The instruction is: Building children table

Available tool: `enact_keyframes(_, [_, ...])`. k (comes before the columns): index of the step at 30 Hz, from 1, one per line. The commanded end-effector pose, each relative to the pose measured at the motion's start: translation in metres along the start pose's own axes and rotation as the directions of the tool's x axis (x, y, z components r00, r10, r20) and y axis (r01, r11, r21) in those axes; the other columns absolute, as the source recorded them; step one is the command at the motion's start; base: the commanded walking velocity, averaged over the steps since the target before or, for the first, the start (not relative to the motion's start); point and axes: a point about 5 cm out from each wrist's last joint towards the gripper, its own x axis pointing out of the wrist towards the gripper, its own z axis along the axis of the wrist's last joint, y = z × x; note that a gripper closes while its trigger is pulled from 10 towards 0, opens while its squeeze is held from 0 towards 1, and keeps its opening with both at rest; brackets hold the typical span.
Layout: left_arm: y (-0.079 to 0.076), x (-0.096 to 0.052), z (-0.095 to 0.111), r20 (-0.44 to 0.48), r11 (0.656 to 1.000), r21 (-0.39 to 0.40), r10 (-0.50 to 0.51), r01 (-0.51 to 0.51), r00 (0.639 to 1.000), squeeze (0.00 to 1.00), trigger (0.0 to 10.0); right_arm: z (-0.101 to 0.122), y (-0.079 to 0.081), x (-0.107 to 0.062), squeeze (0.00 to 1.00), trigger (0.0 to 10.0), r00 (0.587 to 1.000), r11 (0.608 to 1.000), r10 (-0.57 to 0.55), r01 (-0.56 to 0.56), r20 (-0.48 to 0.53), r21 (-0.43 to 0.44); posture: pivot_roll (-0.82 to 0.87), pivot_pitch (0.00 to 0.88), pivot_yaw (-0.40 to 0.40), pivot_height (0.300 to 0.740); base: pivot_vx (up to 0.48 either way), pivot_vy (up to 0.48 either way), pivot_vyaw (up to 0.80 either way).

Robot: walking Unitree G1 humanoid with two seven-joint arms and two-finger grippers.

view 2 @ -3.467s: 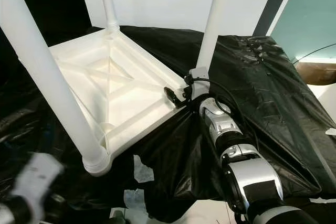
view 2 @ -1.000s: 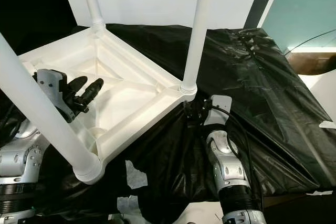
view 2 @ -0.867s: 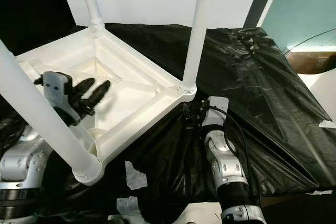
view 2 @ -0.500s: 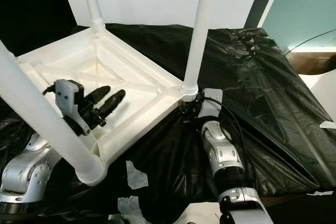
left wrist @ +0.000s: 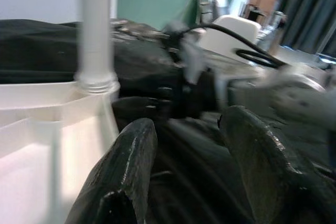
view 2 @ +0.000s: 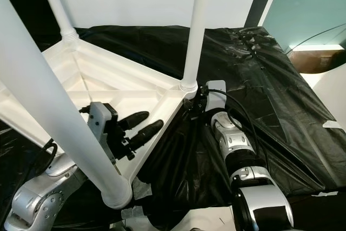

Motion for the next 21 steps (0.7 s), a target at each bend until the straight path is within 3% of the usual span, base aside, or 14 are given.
enact_keyframes(1, [-0.021, 0.009, -0.003, -0.02, 0.982, -0.022, -0.187, 0.186, 0.982, 0.0, 10.0, 0.012, 0.019, 0.009, 0.0, 10.0, 0.993, 0.993, 0.115, -0.113, 0.038, -0.035, 0.19, 0.078, -0.078, 0.74, 0.0, 0.0, 0.0])
enact_keyframes(6, [-0.023, 0.014, -0.003, -0.018, 0.978, -0.041, -0.207, 0.206, 0.978, 0.0, 10.0, 0.017, 0.023, 0.014, 0.0, 10.0, 0.988, 0.987, 0.15, -0.148, 0.039, -0.067, 0.18, 0.08, -0.074, 0.74, 0.0, 0.0, 0.0])
enact_keyframes(9, [-0.019, 0.026, -0.003, -0.02, 0.976, -0.041, -0.216, 0.215, 0.976, 0.0, 10.0, 0.026, 0.036, 0.022, 0.0, 10.0, 0.975, 0.974, 0.217, -0.214, 0.038, -0.075, 0.17, 0.078, -0.063, 0.74, 0.0, 0.0, 0.0])
enact_keyframes(13, [-0.018, 0.029, -0.004, -0.026, 0.977, -0.036, -0.209, 0.208, 0.978, 0.0, 10.0, 0.029, 0.037, 0.023, 0.0, 10.0, 0.975, 0.974, 0.216, -0.212, 0.042, -0.079, 0.17, 0.078, -0.062, 0.74, 0.0, 0.0, 0.0])
enact_keyframes(15, [-0.015, 0.038, -0.005, -0.017, 0.987, -0.015, -0.162, 0.162, 0.987, 0.0, 10.0, 0.032, 0.027, 0.024, 0.0, 10.0, 0.99, 0.989, 0.128, -0.123, 0.056, -0.078, 0.17, 0.08, -0.059, 0.74, 0.0, 0.0, 0.0])
enact_keyframes(21, [-0.007, 0.048, -0.004, 0.002, 0.998, 0.047, -0.039, 0.039, 0.999, 0.0, 10.0, 0.029, 0.012, 0.02, 0.0, 10.0, 0.996, 0.996, 0.048, -0.043, 0.074, -0.072, 0.17, 0.083, -0.058, 0.74, 0.0, 0.0, 0.0])
